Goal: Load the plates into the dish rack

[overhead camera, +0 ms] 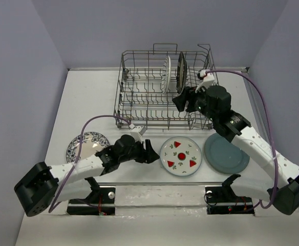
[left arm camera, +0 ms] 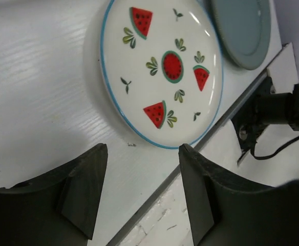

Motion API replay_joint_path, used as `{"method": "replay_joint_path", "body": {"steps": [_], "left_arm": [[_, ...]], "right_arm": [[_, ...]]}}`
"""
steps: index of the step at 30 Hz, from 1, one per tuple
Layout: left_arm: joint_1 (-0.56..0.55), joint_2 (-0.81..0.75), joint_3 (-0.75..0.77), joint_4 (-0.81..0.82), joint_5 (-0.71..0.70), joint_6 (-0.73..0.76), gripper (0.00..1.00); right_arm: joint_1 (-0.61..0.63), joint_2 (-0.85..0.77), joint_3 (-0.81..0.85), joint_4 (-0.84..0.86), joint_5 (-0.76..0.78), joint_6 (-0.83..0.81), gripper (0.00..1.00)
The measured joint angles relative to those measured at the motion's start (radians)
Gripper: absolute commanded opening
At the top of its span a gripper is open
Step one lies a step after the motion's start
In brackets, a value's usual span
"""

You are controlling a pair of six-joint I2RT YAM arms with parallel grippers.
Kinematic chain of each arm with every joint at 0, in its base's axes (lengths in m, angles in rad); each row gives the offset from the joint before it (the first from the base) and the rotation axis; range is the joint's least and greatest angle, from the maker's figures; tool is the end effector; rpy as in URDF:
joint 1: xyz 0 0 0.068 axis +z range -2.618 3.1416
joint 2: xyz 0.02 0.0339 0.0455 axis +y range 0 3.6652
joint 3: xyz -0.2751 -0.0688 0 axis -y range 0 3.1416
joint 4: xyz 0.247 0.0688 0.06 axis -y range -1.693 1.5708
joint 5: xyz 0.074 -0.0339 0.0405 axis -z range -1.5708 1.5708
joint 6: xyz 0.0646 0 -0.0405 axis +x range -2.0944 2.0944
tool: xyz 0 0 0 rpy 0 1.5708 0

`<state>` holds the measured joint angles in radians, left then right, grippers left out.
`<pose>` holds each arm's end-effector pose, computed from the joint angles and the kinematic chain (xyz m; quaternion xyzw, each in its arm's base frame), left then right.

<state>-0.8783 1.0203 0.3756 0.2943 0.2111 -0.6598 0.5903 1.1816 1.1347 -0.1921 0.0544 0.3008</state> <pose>0.1418 -0.1921 0.2004 0.1489 0.8035 -0.4583 0.3494 0.2510 0.1639 0.3836 -0.0968 0.7803 0.2468 0.5665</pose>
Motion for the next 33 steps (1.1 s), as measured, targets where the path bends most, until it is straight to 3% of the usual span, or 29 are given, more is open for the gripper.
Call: {"method": "replay_joint_path", "body": {"steps": [7, 15, 28, 31, 33], "left_arm": [[-0.025, 0.214, -0.018, 0.171, -0.078, -0.072, 0.61], [-0.042, 0.385, 0.011, 0.266, -0.113, -0.094, 0.52], [-0.085, 0.51, 0.075, 0.31, -0.205, -0.097, 0.36], [-0.099, 0.537, 0.094, 0.319, -0.229, -0.094, 0.28], [-0.104, 0.555, 0.106, 0.33, -0.241, -0.092, 0.07]], "right_arm": [[0.0, -0.145, -0.123, 0.032, -0.06, 0.04, 0.67], [0.0, -0.157, -0.221, 0.053, -0.103, 0.081, 0.67], [0.0, -0.161, -0.235, 0.096, -0.134, 0.106, 0.65], [0.0, -0.161, -0.236, 0.097, -0.142, 0.115, 0.65], [0.0, -0.161, -0.241, 0.104, -0.147, 0.119, 0.65]]}}
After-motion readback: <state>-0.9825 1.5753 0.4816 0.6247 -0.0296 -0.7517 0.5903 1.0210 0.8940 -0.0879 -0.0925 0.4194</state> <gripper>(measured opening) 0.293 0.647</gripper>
